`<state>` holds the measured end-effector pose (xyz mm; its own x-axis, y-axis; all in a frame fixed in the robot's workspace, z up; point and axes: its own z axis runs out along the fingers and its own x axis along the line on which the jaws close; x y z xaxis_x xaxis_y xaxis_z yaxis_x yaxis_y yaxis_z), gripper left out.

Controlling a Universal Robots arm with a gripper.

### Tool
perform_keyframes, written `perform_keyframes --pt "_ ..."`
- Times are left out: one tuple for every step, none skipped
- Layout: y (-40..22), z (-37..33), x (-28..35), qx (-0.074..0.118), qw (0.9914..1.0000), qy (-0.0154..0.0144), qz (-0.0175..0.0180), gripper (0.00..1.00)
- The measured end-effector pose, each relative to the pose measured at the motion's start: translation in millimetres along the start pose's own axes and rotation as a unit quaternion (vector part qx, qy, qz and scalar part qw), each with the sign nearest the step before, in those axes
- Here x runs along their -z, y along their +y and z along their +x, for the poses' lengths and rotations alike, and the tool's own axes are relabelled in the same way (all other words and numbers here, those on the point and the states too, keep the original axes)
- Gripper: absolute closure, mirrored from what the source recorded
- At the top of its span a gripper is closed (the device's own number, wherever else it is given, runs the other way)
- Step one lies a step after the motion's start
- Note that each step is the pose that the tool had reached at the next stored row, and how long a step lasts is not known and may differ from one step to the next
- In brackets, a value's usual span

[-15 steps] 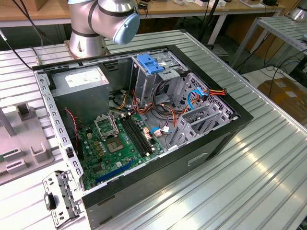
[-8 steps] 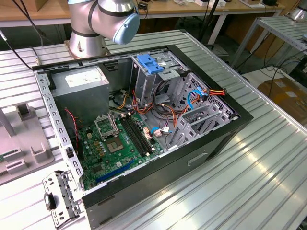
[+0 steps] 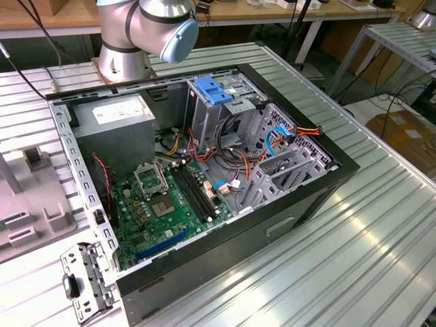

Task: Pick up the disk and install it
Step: 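Pick up the disk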

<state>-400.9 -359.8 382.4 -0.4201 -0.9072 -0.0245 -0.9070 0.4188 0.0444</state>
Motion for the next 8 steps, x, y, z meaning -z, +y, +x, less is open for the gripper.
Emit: perform_keyframes --pt "0.0 0.0 0.0 0.003 0.99999 0.0002 -0.0001 0.89" --pt "0.0 0.0 0.0 0.006 0.99998 0.0003 -0.0001 0.89" --pt "0.0 0.0 0.0 0.007 0.99997 0.0003 -0.0002 0.89" --pt "0.0 0.0 0.0 0.010 0.99995 0.0004 -0.0002 0.89" --pt "0.0 0.0 0.0 0.013 0.99991 0.0006 -0.0003 0.89" --pt "0.0 0.0 0.0 0.015 0.99988 0.0007 -0.0004 0.89" --pt "0.1 0.0 0.0 0.018 0.99984 0.0008 -0.0004 0.89" --pt "0.1 0.0 0.0 0.021 0.99979 0.0009 -0.0005 0.89"
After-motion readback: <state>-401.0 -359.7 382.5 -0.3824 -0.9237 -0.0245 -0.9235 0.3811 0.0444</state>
